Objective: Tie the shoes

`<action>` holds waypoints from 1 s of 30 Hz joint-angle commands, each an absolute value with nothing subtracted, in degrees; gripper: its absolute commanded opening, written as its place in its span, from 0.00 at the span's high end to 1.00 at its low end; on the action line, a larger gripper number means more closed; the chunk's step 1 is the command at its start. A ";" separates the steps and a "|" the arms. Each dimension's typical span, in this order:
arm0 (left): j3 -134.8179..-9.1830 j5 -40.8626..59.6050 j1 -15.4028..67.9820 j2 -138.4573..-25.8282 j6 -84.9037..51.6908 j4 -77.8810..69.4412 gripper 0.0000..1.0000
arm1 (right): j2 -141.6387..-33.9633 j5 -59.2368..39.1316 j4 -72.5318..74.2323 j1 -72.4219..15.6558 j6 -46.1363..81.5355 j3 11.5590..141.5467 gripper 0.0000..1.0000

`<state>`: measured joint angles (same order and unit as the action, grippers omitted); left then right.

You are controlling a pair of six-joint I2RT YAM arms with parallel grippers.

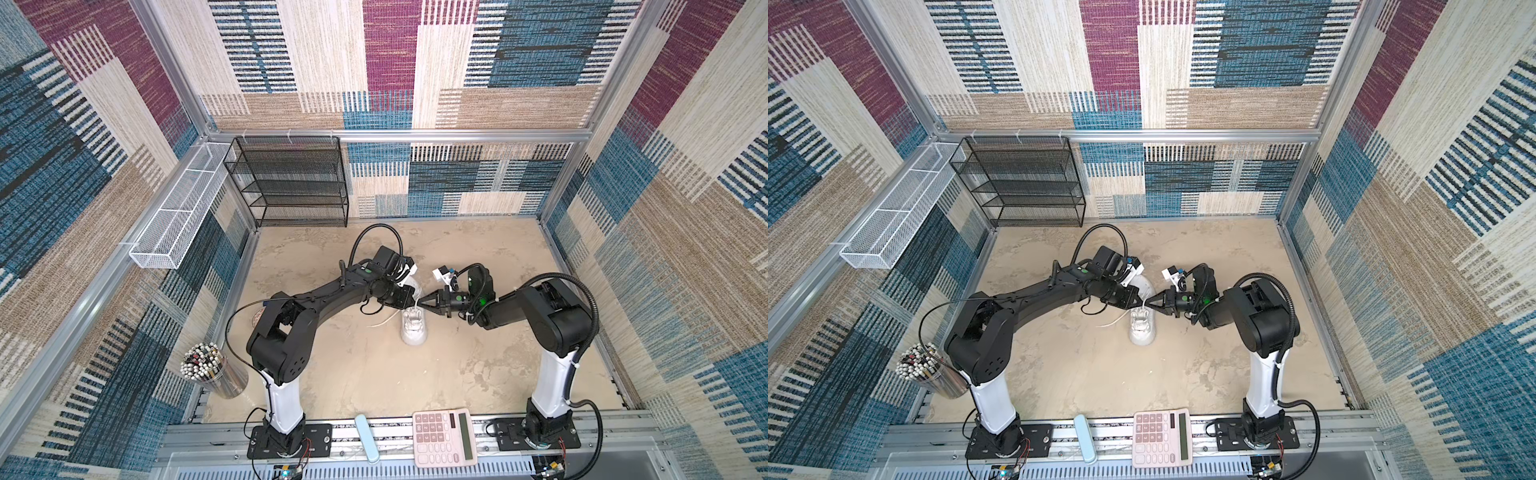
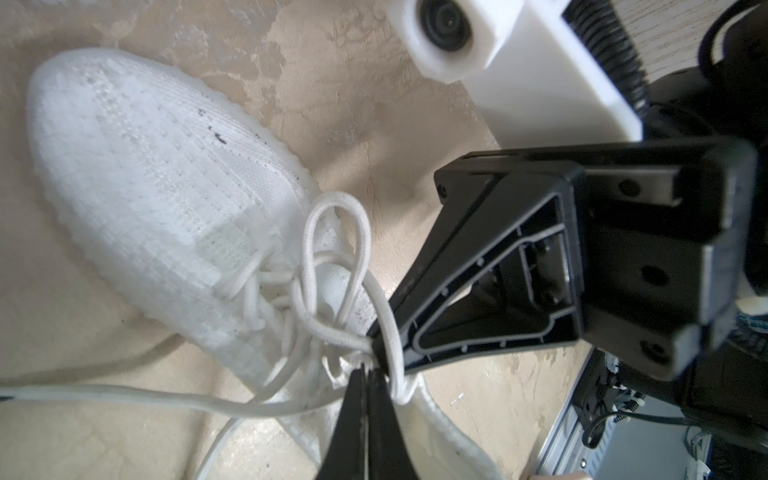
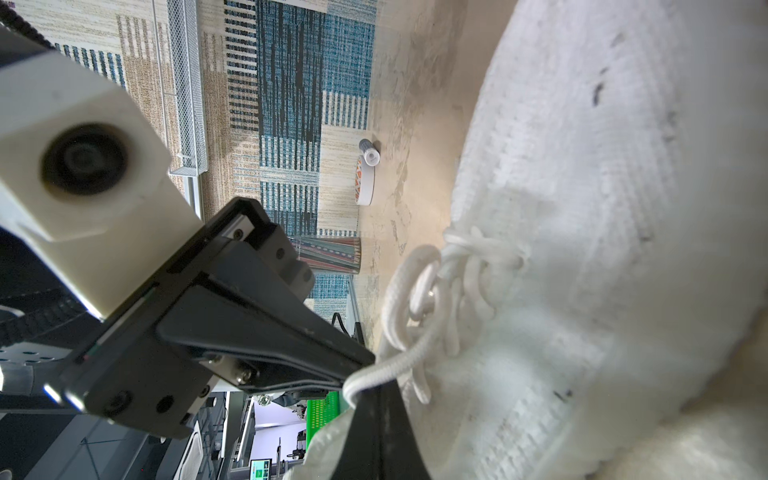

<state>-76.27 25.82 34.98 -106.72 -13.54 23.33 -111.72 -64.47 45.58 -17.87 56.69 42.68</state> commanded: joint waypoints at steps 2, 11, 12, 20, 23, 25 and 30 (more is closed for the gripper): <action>-76.56 24.91 34.60 -105.68 -13.76 23.93 0.92 | -111.01 -63.91 43.41 -17.83 54.72 42.85 1.00; -78.81 24.18 31.89 -104.56 -11.41 27.33 0.68 | -110.87 -63.62 41.57 -17.85 53.28 43.69 1.00; -79.26 24.26 31.90 -104.92 -11.49 27.37 0.66 | -110.83 -63.59 41.42 -17.80 53.18 43.73 1.00; -84.41 22.04 33.44 -109.18 -10.99 28.02 0.41 | -110.65 -63.63 40.61 -17.79 52.58 43.86 1.00; -86.02 22.20 33.63 -110.73 -10.70 28.10 0.37 | -110.65 -63.59 40.26 -17.84 52.28 43.95 1.00; -87.02 22.68 33.83 -111.75 -10.72 28.12 0.36 | -110.65 -63.58 40.17 -17.82 52.21 43.90 1.00; -89.52 23.03 33.87 -114.44 -11.14 28.39 0.35 | -110.70 -63.54 40.20 -17.83 52.13 43.77 1.00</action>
<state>-88.42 22.85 33.78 -113.56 -11.81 27.94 -111.09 -64.03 39.35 -17.87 52.38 43.59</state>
